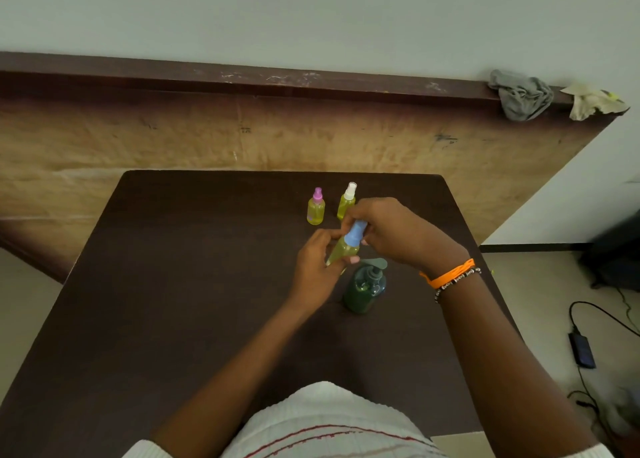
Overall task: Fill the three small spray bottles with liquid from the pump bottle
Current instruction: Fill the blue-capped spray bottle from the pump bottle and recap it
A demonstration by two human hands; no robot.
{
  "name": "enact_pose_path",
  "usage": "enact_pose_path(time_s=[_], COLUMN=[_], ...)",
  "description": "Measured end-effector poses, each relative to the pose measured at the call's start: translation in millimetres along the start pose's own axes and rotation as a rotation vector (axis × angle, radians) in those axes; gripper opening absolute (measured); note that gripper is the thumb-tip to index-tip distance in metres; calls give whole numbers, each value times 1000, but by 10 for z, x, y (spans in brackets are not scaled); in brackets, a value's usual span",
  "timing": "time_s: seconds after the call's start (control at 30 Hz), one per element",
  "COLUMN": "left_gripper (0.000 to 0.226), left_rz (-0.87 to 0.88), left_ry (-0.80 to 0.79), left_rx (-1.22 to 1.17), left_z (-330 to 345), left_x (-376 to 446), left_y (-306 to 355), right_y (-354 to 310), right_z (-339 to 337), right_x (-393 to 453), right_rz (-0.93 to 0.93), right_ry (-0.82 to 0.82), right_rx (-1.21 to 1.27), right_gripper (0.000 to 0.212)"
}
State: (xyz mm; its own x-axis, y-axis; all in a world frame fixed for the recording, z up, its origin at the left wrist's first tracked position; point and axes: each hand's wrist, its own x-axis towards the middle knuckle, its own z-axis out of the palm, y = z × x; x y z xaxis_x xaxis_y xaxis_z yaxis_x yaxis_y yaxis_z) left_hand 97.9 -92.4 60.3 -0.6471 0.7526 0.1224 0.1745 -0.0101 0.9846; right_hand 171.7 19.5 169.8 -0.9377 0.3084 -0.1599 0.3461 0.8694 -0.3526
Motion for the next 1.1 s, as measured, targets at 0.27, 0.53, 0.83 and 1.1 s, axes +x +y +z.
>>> enact_pose_path(time_s=[0.27, 0.53, 0.83, 1.1], left_gripper=[31, 28, 30, 29], left_rz=[-9, -9, -7, 9], left_ry=[-21, -15, -45, -60], left_rx=[-14, -21, -36, 27], left_z=[-12, 12, 22, 9], left_x=[-9, -20, -32, -27], left_y=[0, 22, 51, 29], right_y=[39, 27, 72, 121], right_z=[49, 40, 81, 119], right_x=[-24, -39, -54, -28], right_rz=[136, -43, 69, 106], right_ry=[38, -42, 26, 27], right_rx=[36, 55, 11, 38], right_gripper=[31, 29, 28, 18])
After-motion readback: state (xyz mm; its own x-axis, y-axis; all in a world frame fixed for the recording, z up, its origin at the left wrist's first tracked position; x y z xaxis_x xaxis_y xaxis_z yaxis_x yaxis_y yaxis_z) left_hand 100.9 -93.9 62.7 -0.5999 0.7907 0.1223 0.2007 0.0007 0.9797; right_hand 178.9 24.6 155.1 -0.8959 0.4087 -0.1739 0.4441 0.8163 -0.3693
